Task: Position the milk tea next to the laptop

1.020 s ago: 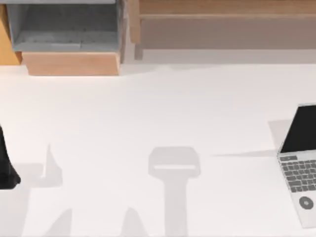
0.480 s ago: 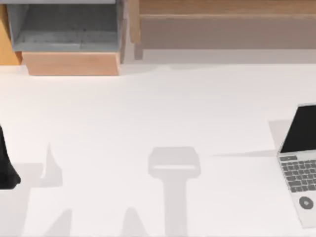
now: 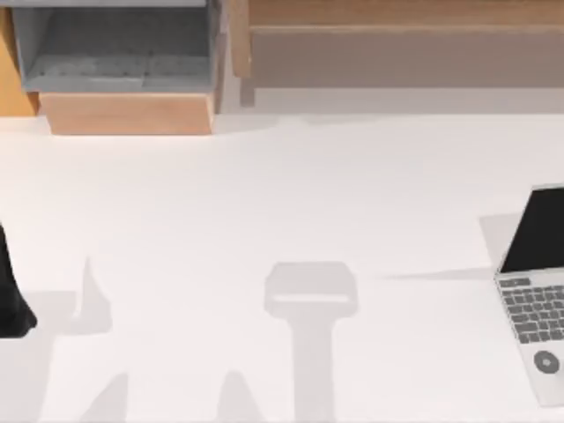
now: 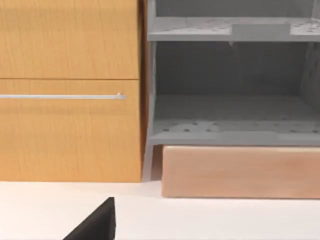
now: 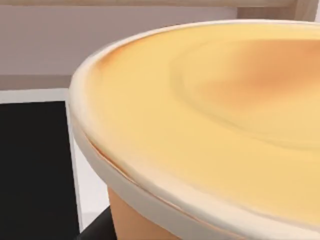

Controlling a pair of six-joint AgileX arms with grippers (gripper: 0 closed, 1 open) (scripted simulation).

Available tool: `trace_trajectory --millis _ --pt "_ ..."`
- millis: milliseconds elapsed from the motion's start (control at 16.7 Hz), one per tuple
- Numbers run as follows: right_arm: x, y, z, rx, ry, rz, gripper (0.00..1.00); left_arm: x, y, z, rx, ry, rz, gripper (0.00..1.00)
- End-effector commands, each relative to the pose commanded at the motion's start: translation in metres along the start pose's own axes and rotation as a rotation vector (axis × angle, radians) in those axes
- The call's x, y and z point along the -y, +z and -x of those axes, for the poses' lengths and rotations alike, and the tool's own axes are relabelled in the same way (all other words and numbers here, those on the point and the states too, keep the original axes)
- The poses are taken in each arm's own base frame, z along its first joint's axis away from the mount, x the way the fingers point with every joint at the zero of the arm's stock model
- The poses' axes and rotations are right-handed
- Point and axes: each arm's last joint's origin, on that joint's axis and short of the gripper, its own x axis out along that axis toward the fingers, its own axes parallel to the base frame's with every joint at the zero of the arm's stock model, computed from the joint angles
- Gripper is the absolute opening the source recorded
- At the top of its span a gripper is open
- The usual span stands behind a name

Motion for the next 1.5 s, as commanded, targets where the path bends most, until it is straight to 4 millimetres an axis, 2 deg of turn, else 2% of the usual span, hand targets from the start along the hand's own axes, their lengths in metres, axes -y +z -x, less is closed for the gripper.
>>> trace_trajectory --millis 360,840,1140,1500 --pt "0.002 0.002 -0.001 0.008 -0.001 0.009 0.0 0.0 0.0 0.0 0.0 0.0 0.0 1.0" --pt "0.01 0.017 -0.012 0.107 0.032 0.161 0.0 0.0 0.0 0.0 0.0 0.0 0.0 1.0" --pt "0.01 0.001 -0.012 0.098 0.026 0.154 0.0 0.0 0.0 0.0 0.0 0.0 0.0 1.0" --pt "0.002 -0.026 -0.005 0.018 0.003 0.027 0.0 0.0 0.0 0.0 0.0 0.0 0.0 1.0"
